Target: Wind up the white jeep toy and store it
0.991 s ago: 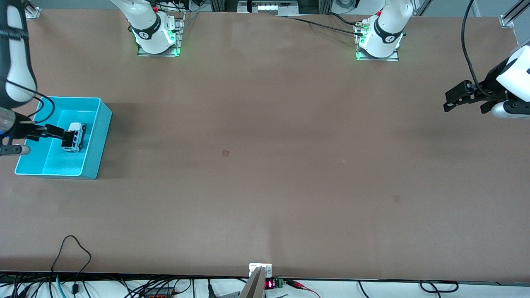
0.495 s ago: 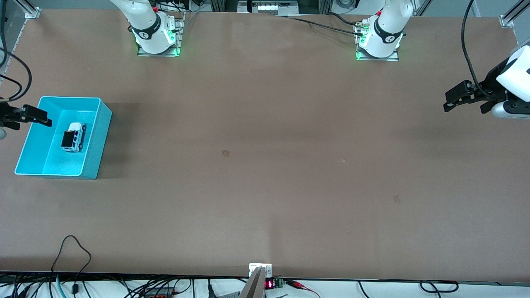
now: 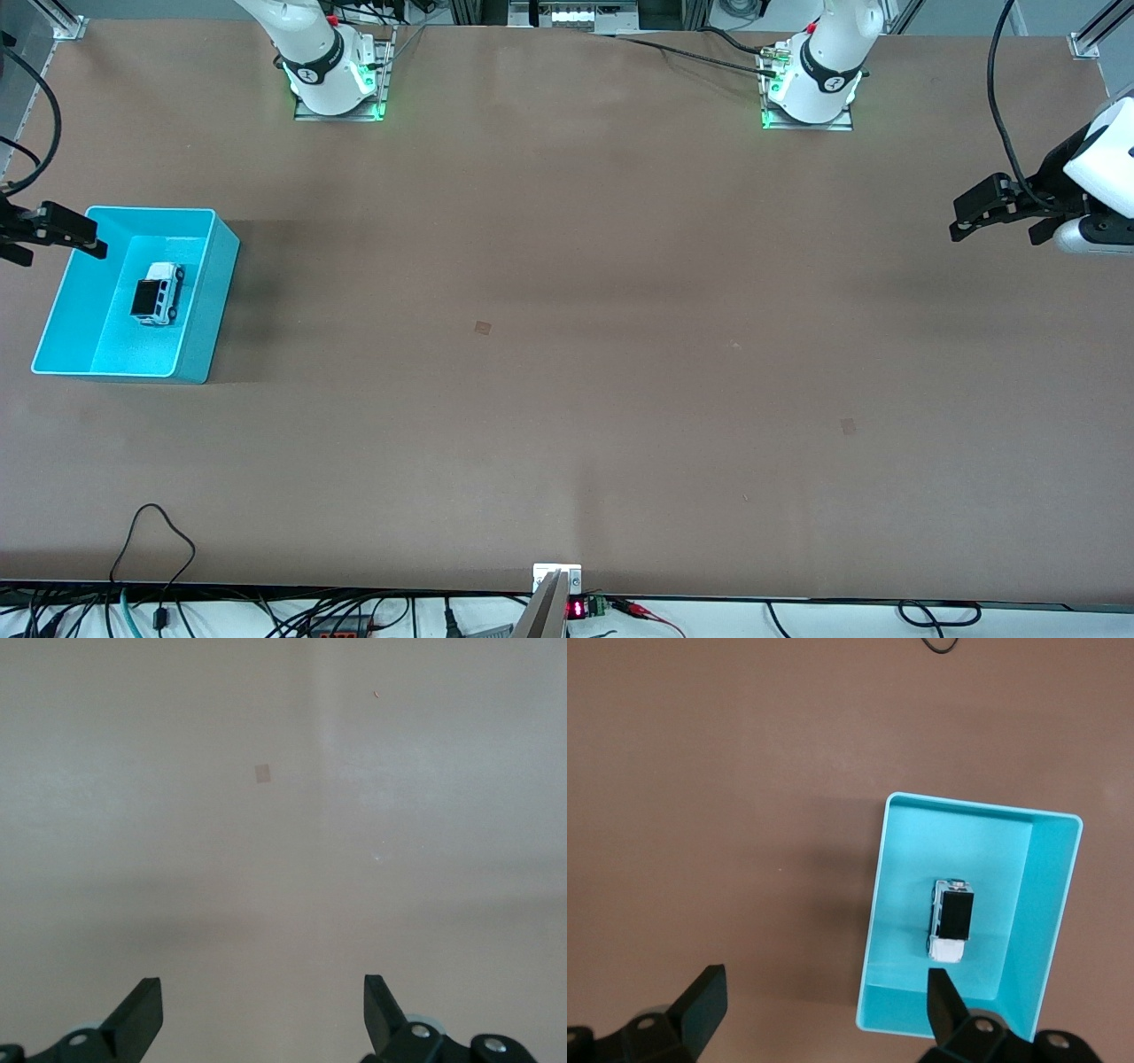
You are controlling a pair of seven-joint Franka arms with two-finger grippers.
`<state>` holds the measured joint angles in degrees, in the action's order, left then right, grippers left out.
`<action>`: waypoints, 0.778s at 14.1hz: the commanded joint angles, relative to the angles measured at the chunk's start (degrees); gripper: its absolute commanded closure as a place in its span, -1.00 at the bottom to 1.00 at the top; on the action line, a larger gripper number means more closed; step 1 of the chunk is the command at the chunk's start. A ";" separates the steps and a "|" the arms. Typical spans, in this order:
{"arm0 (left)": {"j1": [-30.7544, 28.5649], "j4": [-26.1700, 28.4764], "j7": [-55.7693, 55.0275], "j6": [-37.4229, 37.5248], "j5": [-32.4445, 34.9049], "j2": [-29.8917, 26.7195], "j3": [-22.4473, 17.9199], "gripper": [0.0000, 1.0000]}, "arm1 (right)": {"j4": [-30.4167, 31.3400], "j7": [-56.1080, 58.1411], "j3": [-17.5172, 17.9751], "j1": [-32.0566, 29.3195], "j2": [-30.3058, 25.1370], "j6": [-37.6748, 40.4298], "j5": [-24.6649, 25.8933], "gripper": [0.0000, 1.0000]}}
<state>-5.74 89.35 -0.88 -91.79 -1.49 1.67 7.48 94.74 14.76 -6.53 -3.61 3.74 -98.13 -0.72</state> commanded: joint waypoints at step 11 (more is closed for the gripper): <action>-0.33 1.00 0.27 -2.35 -0.88 -0.97 -0.10 -1.00 | -2.01 -12.30 6.35 1.06 -3.13 9.19 -0.42 -1.00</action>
<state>-5.84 89.41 -0.88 -93.34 -1.49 1.68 7.45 94.04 3.69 0.11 -3.12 -0.19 -89.43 -1.15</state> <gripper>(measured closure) 0.000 0.000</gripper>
